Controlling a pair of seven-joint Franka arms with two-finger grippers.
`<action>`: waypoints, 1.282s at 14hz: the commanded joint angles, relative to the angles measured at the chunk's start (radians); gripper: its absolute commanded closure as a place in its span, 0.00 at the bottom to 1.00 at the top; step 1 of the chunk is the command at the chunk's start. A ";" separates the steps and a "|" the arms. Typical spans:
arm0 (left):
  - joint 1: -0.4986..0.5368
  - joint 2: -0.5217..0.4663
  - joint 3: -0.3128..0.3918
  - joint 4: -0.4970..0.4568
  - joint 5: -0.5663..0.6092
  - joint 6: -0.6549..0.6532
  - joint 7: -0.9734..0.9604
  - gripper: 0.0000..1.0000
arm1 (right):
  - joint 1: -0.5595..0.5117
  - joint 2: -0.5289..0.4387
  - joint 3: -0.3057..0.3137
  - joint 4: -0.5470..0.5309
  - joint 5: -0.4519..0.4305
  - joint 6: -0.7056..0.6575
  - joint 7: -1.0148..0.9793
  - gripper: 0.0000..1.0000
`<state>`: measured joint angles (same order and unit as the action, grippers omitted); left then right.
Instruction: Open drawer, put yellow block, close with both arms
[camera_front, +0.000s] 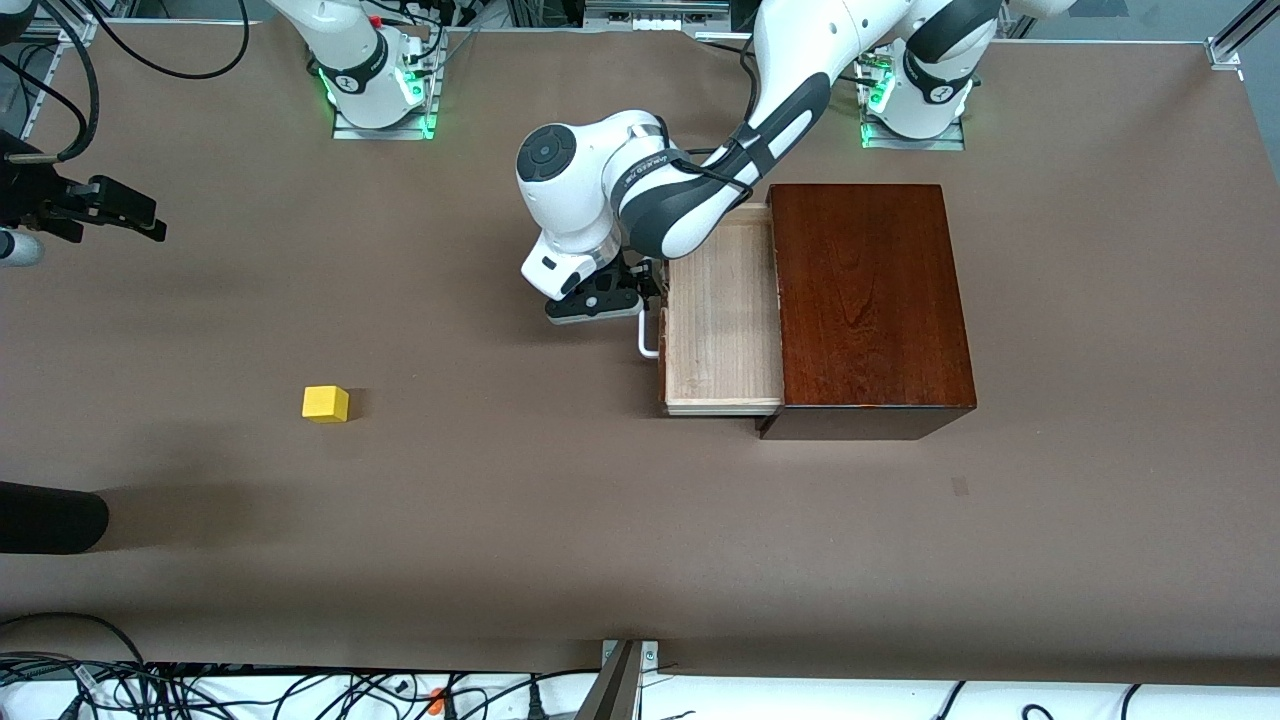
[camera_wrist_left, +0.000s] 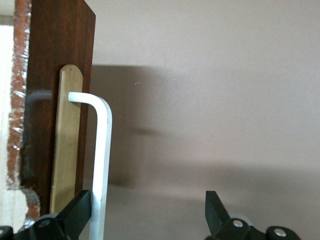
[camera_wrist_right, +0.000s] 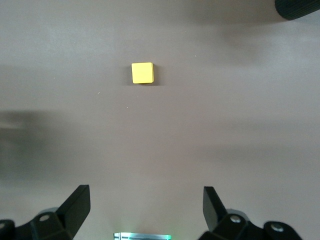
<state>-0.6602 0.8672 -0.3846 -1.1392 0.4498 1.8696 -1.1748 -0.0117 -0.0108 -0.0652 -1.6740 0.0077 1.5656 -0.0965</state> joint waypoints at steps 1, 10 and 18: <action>-0.009 0.012 -0.010 0.055 -0.017 -0.006 -0.014 0.00 | -0.014 0.008 0.012 0.014 0.018 -0.007 -0.009 0.00; 0.272 -0.391 -0.046 -0.158 -0.239 -0.155 0.216 0.00 | -0.005 0.051 0.012 0.019 0.018 0.079 -0.002 0.00; 0.568 -0.539 -0.046 -0.208 -0.327 -0.231 0.501 0.00 | 0.108 0.334 0.010 0.010 0.012 0.286 0.009 0.00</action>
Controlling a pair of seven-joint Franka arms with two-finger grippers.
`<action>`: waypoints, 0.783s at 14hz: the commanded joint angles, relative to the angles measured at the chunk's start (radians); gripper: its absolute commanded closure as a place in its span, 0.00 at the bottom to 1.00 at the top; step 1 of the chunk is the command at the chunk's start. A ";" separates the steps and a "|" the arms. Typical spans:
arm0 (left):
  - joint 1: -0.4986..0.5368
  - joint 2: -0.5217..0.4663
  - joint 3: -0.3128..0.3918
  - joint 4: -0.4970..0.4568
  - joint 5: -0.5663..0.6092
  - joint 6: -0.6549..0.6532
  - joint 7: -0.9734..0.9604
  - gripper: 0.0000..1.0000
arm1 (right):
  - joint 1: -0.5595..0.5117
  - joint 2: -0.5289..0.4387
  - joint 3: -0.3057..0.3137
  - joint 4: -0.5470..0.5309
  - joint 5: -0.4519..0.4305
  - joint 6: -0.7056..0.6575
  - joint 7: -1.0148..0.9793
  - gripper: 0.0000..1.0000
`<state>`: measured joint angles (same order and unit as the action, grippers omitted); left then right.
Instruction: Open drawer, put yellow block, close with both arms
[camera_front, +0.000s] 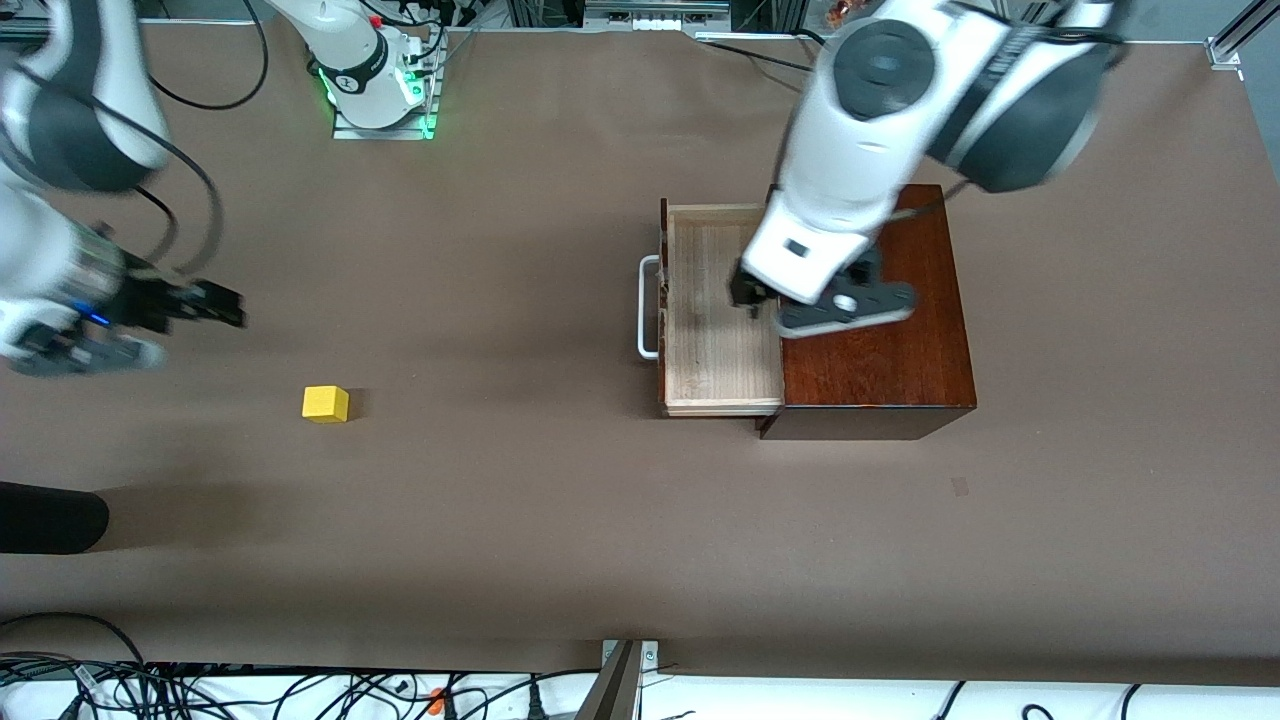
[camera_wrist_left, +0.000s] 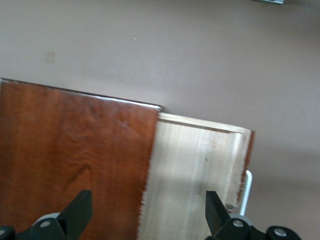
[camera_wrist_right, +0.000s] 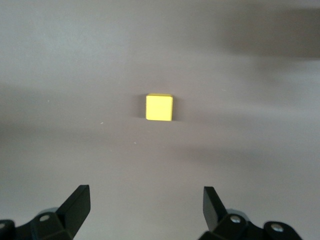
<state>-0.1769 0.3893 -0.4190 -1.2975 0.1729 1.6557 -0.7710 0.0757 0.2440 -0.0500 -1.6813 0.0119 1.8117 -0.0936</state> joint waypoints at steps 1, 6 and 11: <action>0.121 -0.067 -0.012 -0.049 -0.062 -0.031 0.140 0.00 | 0.021 0.110 -0.005 0.008 0.010 0.085 0.012 0.00; 0.065 -0.185 0.236 -0.083 -0.187 -0.097 0.399 0.00 | 0.012 0.161 -0.016 -0.133 0.010 0.352 0.037 0.00; 0.060 -0.361 0.371 -0.262 -0.210 -0.105 0.623 0.00 | 0.016 0.199 -0.016 -0.236 0.010 0.546 0.098 0.00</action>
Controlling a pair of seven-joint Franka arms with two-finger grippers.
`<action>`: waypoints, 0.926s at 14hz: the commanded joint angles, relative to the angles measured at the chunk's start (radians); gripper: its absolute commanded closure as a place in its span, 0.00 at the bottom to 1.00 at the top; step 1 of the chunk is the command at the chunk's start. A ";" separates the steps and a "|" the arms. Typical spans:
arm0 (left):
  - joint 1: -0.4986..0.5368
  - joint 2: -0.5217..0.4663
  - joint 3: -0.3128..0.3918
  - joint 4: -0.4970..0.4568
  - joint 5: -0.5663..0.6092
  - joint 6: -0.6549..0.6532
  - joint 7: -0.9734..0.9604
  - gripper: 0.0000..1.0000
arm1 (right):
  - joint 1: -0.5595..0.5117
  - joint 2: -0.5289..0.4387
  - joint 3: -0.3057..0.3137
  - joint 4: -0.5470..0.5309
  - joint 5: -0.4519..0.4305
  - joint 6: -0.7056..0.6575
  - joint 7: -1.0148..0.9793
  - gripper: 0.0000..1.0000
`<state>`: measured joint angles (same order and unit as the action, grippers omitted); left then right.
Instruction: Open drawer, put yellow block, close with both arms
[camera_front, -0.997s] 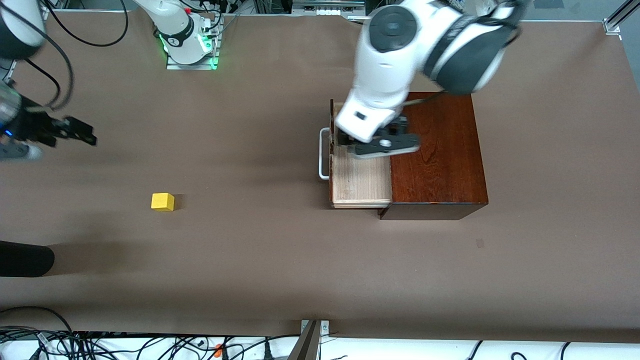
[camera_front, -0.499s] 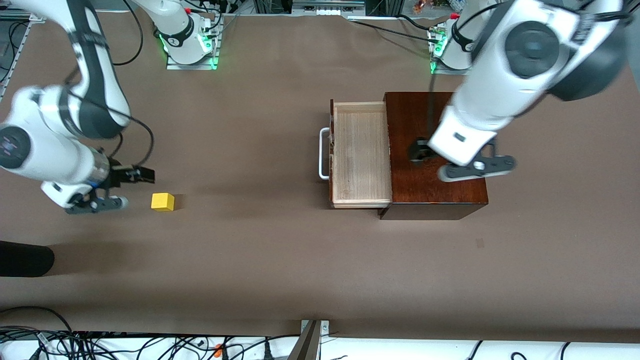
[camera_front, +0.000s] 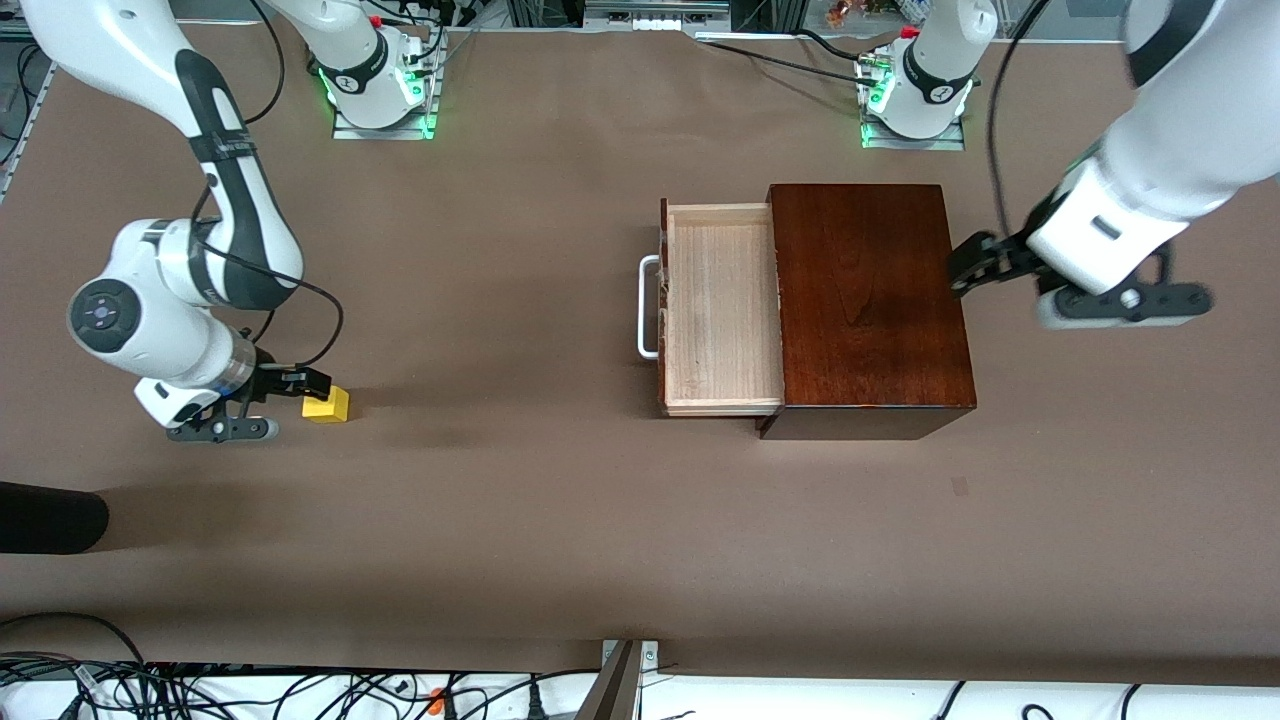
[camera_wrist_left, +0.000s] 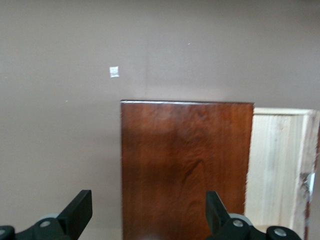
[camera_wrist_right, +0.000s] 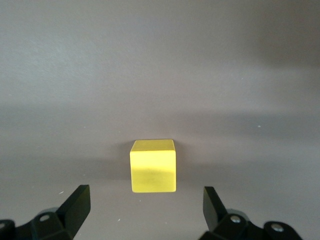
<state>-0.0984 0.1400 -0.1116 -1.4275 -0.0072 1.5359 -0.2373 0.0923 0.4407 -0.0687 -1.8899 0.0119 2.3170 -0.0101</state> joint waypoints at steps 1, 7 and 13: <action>-0.020 -0.137 0.093 -0.155 -0.030 0.015 0.134 0.00 | -0.003 0.018 0.003 -0.031 0.008 0.059 0.015 0.00; -0.003 -0.149 0.144 -0.156 -0.014 0.009 0.245 0.00 | -0.003 0.093 0.001 -0.106 0.003 0.281 -0.002 0.00; -0.004 -0.139 0.144 -0.165 -0.013 0.020 0.259 0.00 | -0.002 0.093 0.000 -0.110 -0.006 0.280 -0.007 0.75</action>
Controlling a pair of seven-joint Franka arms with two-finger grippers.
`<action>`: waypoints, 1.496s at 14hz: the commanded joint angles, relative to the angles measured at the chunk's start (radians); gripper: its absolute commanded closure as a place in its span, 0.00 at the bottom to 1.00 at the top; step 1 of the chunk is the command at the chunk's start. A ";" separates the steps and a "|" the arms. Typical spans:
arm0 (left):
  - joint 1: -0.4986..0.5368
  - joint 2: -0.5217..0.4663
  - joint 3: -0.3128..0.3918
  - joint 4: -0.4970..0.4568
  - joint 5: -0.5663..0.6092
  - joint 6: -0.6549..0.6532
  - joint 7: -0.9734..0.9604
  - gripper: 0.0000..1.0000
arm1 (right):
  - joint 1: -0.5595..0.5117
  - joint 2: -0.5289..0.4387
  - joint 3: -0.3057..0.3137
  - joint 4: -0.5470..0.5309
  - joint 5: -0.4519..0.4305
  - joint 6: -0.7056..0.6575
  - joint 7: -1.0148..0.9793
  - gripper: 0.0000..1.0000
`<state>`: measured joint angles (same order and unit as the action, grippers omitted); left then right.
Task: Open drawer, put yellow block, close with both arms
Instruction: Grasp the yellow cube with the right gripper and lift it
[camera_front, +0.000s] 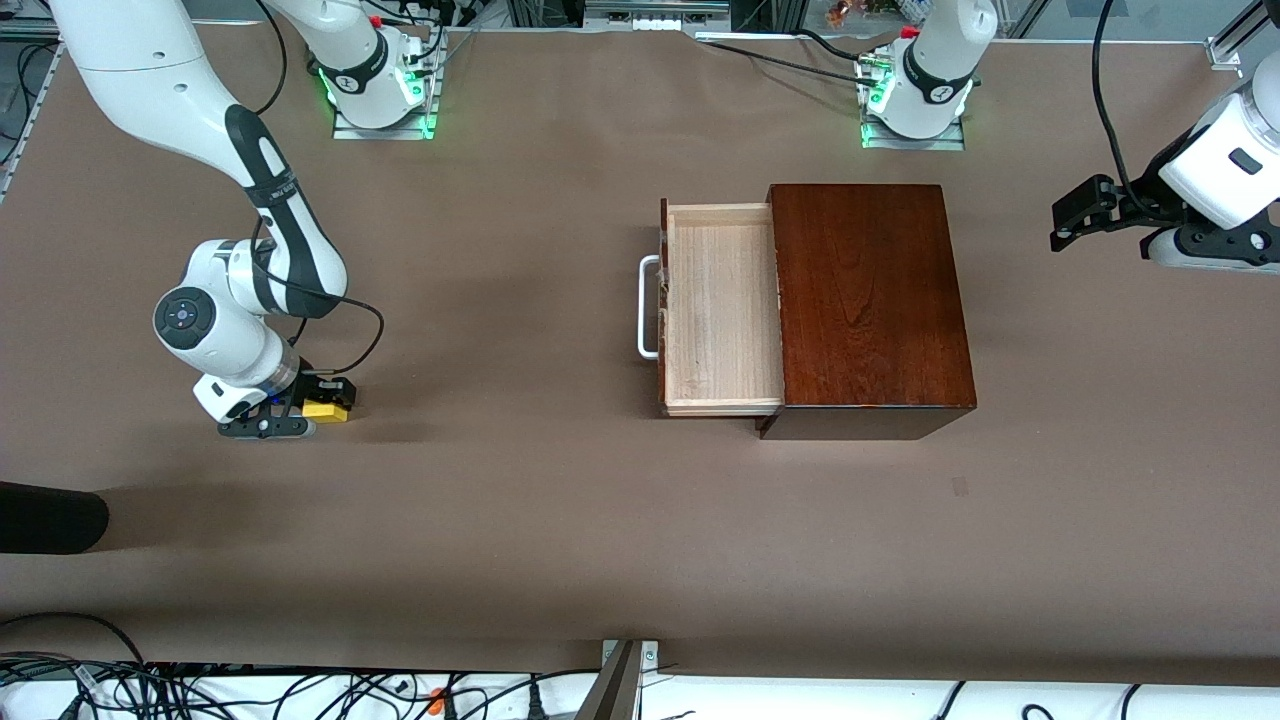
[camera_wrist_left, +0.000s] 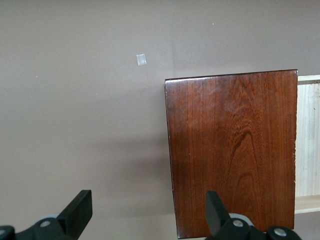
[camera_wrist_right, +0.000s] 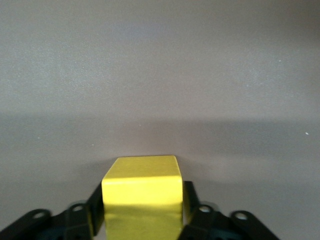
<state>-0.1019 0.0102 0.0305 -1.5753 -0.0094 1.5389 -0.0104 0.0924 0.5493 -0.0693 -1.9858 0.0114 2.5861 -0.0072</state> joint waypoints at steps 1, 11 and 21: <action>-0.001 -0.007 0.002 -0.016 -0.011 0.017 0.033 0.00 | 0.000 -0.019 0.002 -0.011 -0.005 0.009 -0.010 0.82; 0.004 0.007 0.000 -0.009 0.012 0.020 0.038 0.00 | 0.073 -0.057 0.019 0.364 0.015 -0.613 0.201 0.85; 0.002 0.016 -0.001 0.009 0.011 0.013 0.041 0.00 | 0.302 -0.055 0.040 0.616 0.255 -0.856 0.819 0.85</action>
<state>-0.1014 0.0221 0.0314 -1.5785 -0.0087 1.5489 0.0091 0.3481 0.4813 -0.0233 -1.4401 0.2303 1.7748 0.6886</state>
